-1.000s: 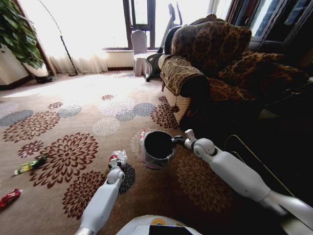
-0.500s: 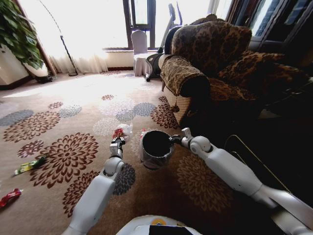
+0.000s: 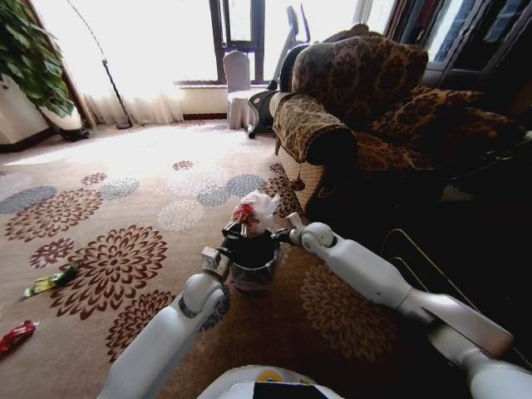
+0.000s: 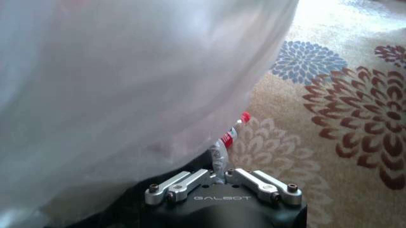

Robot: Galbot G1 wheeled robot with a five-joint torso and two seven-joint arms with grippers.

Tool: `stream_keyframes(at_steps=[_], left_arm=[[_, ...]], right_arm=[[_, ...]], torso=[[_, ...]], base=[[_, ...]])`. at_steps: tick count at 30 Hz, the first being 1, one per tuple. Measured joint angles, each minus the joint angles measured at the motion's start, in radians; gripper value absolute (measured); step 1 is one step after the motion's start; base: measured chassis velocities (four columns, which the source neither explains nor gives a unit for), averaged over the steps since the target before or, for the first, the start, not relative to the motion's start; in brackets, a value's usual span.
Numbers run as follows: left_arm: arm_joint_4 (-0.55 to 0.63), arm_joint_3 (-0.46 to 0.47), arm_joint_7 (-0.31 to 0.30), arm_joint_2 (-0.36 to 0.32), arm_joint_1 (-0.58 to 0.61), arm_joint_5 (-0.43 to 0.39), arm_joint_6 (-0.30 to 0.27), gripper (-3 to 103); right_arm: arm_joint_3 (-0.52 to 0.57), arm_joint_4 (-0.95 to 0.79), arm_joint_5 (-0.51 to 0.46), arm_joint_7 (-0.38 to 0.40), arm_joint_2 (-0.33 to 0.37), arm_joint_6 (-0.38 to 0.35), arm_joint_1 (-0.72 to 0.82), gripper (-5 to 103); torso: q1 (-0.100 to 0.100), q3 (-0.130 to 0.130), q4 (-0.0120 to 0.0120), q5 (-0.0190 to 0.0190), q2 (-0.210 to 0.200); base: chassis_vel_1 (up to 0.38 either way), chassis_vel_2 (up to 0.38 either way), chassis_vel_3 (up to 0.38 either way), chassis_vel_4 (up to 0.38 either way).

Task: Pick up the trash from the ground and place it into the trash bin.

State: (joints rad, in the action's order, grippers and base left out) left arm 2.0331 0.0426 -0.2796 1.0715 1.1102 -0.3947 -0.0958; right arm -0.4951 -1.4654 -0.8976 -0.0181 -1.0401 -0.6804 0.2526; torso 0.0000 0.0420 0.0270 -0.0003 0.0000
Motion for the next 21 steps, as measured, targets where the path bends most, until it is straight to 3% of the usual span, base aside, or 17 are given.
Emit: stream_keyframes(at_steps=[7,12,18,20,21], left_arm=[[-0.007,0.008,-0.015,-0.006,-0.006,0.031,-0.024,-1],[-0.01,0.016,-0.013,-0.009,-0.017,0.033,-0.056,15],[-0.026,0.012,-0.013,-0.003,-0.021,0.033,-0.067,42],[-0.028,0.012,-0.013,-0.003,-0.022,0.033,-0.067,42],[-0.03,0.012,-0.013,-0.005,-0.022,0.031,-0.068,53]], right_arm=[[0.012,0.002,-0.005,0.0,0.005,0.0,-0.002,1],[0.032,-0.013,-0.006,0.0,0.017,-0.015,0.008,1],[0.044,-0.016,-0.003,0.0,0.02,-0.015,0.011,1],[0.044,-0.015,-0.002,0.0,0.019,-0.013,0.011,1],[0.044,-0.014,0.0,0.0,0.017,-0.01,0.011,1]], torso=[[0.0,0.0,-0.0002,0.0001,0.0],[0.0,0.0,-0.0002,0.0002,0.0],[0.0,0.0,-0.0001,0.0002,0.0],[0.0,0.0,-0.0001,0.0002,0.0],[0.0,0.0,-0.0002,0.0001,0.0]], base=[[0.0,0.0,0.0,0.0],[0.0,0.0,0.0,0.0],[0.0,0.0,0.0,0.0],[0.0,0.0,0.0,0.0],[0.0,0.0,0.0,0.0]])
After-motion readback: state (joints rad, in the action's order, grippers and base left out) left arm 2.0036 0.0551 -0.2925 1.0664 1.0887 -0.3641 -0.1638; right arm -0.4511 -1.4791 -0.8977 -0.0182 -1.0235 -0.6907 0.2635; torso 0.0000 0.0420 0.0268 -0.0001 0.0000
